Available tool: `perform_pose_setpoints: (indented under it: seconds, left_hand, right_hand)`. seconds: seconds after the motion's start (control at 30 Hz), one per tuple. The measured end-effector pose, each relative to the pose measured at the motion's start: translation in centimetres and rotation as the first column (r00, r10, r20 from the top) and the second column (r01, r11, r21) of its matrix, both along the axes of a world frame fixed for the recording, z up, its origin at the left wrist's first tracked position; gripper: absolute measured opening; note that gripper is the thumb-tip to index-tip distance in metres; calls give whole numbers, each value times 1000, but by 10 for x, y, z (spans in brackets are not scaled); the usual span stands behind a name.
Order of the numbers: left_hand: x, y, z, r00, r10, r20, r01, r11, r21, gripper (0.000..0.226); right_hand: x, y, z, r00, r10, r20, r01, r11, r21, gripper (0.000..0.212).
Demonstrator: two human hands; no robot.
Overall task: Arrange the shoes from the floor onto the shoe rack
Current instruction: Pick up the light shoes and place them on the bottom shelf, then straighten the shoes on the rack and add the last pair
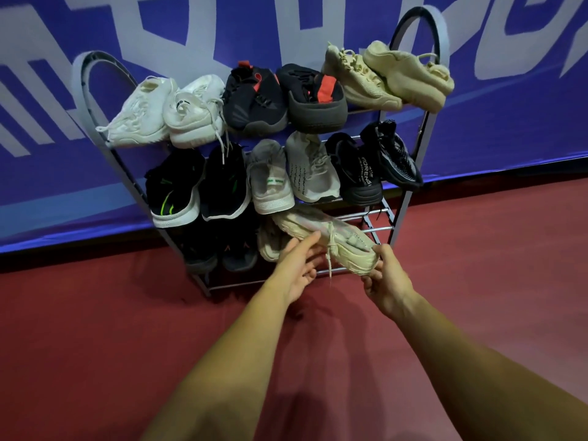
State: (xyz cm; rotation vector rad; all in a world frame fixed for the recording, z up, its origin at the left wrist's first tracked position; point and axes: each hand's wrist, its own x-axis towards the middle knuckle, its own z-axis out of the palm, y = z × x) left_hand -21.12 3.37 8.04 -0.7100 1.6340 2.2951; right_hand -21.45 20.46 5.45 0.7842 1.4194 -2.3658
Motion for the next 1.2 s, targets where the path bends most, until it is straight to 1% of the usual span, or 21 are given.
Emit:
perform_pose_setpoints:
  seconds: [0.07, 0.13, 0.17, 0.23, 0.27, 0.33, 0.43, 0.57, 0.63, 0.7, 0.8, 0.9, 0.97, 1.03, 1.07, 1.13, 1.2]
  left_hand:
    - [-6, 7, -1, 999, 53, 4, -53, 999, 12, 19]
    - [-11, 6, -4, 994, 109, 23, -108, 994, -32, 22]
    - [-12, 6, -6, 994, 105, 26, -103, 991, -86, 24]
    - [-13, 8, -14, 998, 49, 34, -41, 977, -210, 31]
    - [-13, 10, -19, 999, 19, 39, -10, 973, -231, 32]
    - [-14, 11, -25, 999, 3, 46, 6, 980, -197, 30]
    - [-20, 3, -30, 992, 82, 97, -68, 988, -136, 28]
    - [-29, -5, -42, 976, 138, 169, -126, 989, -82, 23]
    - [-32, -4, -48, 973, 155, 172, -142, 986, -86, 19]
    - [-33, 0, -52, 970, 164, 178, -149, 984, -95, 21]
    - [-31, 6, -63, 966, 201, 164, -178, 973, -144, 24]
    - [-24, 8, -64, 954, 268, 134, -241, 952, -186, 9]
    - [-16, 1, -58, 949, 280, 146, -249, 948, -197, 16]
    - [-5, -13, -42, 960, 225, 167, -191, 962, -194, 16]
    - [1, -21, -33, 968, 178, 178, -143, 970, -197, 18]
    - [10, -36, -14, 980, 107, 167, -69, 974, -216, 23]
    - [20, -48, 7, 989, 77, 127, -41, 963, -267, 22]
  right_hand:
    - [-3, -10, -1, 999, 35, -16, -35, 999, -7, 19]
    - [-5, -20, -3, 999, 51, -16, -51, 999, -6, 20]
    - [-6, -25, -3, 998, 58, -17, -58, 998, -13, 19]
    - [-9, -35, -4, 998, 64, -17, -65, 997, -35, 18]
    - [-12, -40, -6, 998, 63, -13, -64, 997, -35, 20]
    - [-21, -50, -10, 998, 59, -5, -59, 998, -14, 24]
    - [-34, -64, -12, 998, 52, 18, -52, 999, 12, 21]
    - [-46, -82, -23, 999, 32, 38, -32, 999, 1, 19]
    - [-52, -88, -31, 999, 10, 33, -11, 999, 34, 18]
    - [-59, -90, -37, 1000, -6, 28, 4, 996, 87, 17]
    - [-67, -89, -42, 998, 42, 41, -47, 992, 114, 18]
    - [-70, -89, -47, 993, 102, 65, -113, 974, 195, 29]
    - [-70, -88, -46, 987, 130, 93, -152, 943, 295, 41]
    - [-66, -87, -33, 981, 169, 99, -196, 867, 458, 59]
    - [-62, -87, -21, 981, 182, 73, -192, 816, 545, 61]
    - [-57, -88, 6, 973, 232, 1, -168, 703, 691, 45]
    - [-47, -90, 34, 941, 336, -52, -173, 606, 776, 30]
